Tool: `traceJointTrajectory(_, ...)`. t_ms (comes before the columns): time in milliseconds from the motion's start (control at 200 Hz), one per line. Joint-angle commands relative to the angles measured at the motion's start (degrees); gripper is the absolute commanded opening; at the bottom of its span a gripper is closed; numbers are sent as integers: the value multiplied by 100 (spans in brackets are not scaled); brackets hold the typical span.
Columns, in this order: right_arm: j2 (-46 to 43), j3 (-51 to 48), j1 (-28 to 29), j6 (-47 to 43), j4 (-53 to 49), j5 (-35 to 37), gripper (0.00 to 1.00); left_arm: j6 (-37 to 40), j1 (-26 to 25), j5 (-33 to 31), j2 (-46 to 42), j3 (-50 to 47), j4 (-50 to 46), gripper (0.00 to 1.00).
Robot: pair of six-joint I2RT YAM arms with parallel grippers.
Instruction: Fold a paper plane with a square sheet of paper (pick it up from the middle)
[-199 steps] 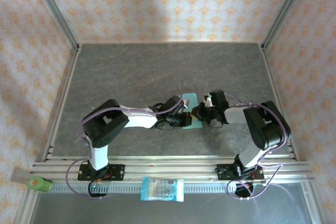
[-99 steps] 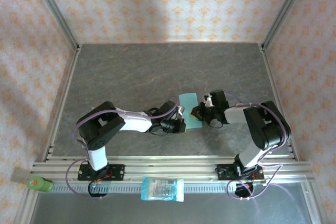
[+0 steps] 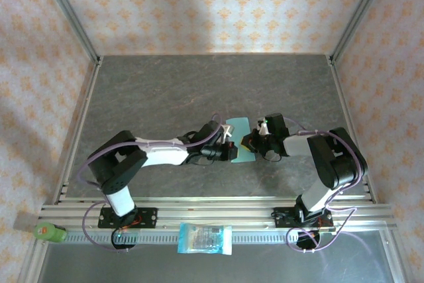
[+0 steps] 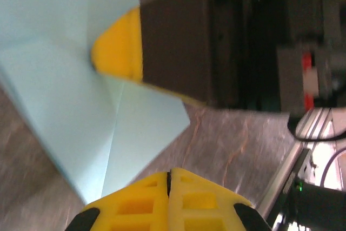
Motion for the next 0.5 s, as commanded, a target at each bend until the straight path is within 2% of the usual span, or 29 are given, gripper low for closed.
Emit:
traceJointTrajectory(0, 95, -159, -66, 51, -347, 312, 0, 6, 55, -135, 502, 342, -15, 0)
traceJointTrajectory(180, 29, -105, -64, 68, -294, 168, 0, -5, 48, -310, 1016, 367, -225, 0)
traceJointTrajectory(280, -116, 3, -62, 77, -320, 101, 0, -63, 49, -328, 1036, 82, -122, 0)
traceJointTrajectory(410, -467, 221, -58, -13, -646, 445, 1, -128, 48, -319, 958, -288, 32, 0)
traceJointTrajectory(495, -638, 173, -24, 68, -476, 301, 2, -136, 44, -321, 919, -435, 77, 0)
